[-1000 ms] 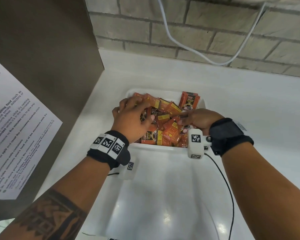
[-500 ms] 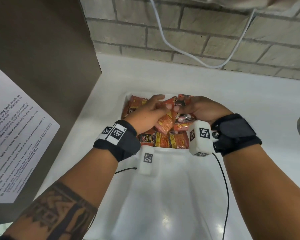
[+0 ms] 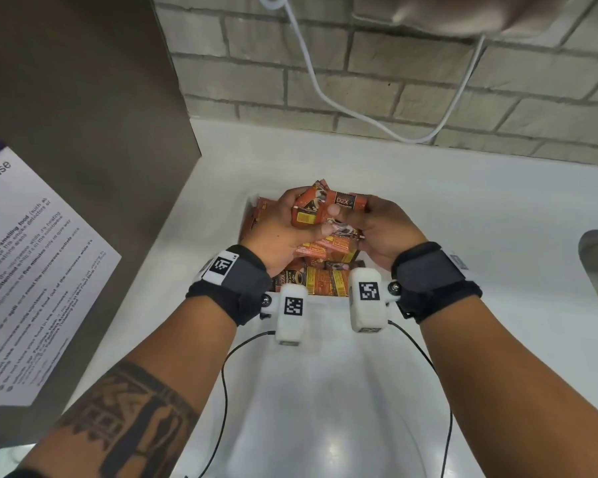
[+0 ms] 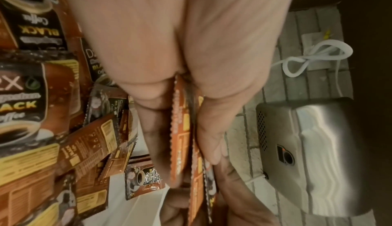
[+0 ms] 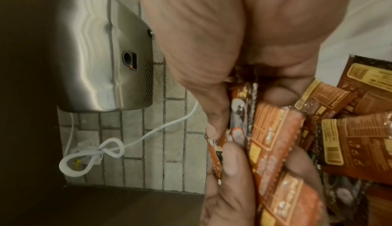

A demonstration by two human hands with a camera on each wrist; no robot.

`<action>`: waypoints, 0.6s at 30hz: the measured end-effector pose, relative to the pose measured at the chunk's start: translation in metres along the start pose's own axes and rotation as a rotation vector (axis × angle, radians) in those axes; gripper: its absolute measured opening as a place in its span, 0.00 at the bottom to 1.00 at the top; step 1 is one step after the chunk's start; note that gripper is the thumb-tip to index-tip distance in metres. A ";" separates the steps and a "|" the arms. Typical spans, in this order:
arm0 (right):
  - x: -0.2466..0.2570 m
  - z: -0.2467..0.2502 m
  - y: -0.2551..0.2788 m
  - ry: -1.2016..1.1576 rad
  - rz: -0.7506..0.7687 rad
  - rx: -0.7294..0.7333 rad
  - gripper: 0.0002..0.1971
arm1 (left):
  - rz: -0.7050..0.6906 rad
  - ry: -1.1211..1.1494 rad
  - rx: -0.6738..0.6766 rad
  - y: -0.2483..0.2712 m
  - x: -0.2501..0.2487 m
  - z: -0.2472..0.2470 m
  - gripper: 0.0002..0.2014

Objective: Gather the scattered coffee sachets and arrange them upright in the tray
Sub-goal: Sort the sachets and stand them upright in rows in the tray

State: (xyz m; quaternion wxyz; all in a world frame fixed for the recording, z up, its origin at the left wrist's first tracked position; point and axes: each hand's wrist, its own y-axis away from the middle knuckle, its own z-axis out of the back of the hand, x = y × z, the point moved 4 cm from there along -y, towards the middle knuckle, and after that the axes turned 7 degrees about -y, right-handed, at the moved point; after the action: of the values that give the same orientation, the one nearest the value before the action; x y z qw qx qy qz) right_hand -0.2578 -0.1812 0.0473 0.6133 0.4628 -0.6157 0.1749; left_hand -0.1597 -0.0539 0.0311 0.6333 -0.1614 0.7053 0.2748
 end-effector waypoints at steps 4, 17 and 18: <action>0.008 0.004 0.001 -0.055 0.030 -0.080 0.20 | -0.004 0.015 -0.009 -0.001 0.000 0.006 0.38; 0.007 0.002 0.009 0.108 0.072 -0.034 0.12 | -0.011 0.059 -0.097 -0.002 0.005 0.004 0.29; 0.009 0.003 0.009 0.100 0.111 -0.051 0.10 | 0.008 0.096 -0.094 -0.003 0.007 0.005 0.23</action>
State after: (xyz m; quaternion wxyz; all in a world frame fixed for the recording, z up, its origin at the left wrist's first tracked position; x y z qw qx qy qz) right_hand -0.2652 -0.1816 0.0579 0.6440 0.4029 -0.6134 0.2158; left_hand -0.1553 -0.0525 0.0234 0.5893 -0.2013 0.7217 0.3022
